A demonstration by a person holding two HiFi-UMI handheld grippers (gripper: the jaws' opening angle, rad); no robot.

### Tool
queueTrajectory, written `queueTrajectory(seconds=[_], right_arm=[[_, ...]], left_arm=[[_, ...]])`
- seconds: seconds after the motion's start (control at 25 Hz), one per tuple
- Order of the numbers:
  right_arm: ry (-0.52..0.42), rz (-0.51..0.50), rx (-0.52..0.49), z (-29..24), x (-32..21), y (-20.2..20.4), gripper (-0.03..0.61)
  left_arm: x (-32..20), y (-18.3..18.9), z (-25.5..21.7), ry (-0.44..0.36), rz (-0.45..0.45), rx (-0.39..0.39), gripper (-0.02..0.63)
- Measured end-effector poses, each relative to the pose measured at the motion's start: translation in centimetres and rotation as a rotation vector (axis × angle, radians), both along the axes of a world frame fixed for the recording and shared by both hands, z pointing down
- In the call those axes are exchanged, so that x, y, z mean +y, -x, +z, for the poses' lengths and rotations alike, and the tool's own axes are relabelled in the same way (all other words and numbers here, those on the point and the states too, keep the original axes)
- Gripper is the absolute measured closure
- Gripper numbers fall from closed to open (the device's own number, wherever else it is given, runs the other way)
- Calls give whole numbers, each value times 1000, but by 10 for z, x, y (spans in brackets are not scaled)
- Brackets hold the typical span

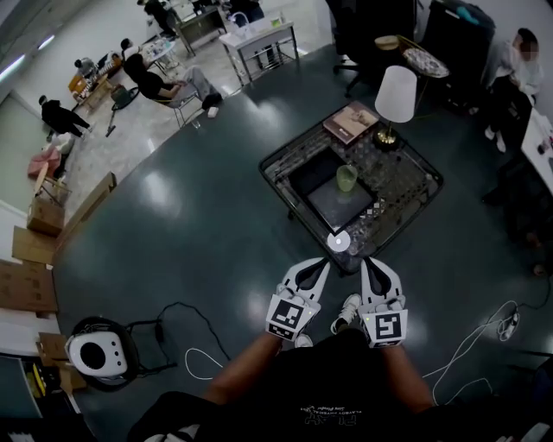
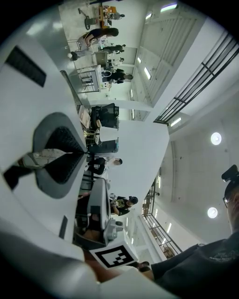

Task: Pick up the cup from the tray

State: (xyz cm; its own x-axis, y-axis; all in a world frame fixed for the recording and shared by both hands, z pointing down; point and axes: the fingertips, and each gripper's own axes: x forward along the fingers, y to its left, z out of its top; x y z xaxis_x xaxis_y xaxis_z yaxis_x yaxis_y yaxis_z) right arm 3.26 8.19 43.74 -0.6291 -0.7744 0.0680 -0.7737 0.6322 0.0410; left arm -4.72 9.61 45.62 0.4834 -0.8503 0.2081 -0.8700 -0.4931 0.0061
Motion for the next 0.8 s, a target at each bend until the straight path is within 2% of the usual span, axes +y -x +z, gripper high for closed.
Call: queueTrajectory(seconds=[0.32, 0.8], right_arm=[[15, -29, -1, 3, -54, -12, 571], [47, -103, 25, 11, -98, -21, 571]], left_arm=[[-57, -8, 6, 20, -42, -30, 604], [-96, -17, 17, 53, -96, -69, 604]])
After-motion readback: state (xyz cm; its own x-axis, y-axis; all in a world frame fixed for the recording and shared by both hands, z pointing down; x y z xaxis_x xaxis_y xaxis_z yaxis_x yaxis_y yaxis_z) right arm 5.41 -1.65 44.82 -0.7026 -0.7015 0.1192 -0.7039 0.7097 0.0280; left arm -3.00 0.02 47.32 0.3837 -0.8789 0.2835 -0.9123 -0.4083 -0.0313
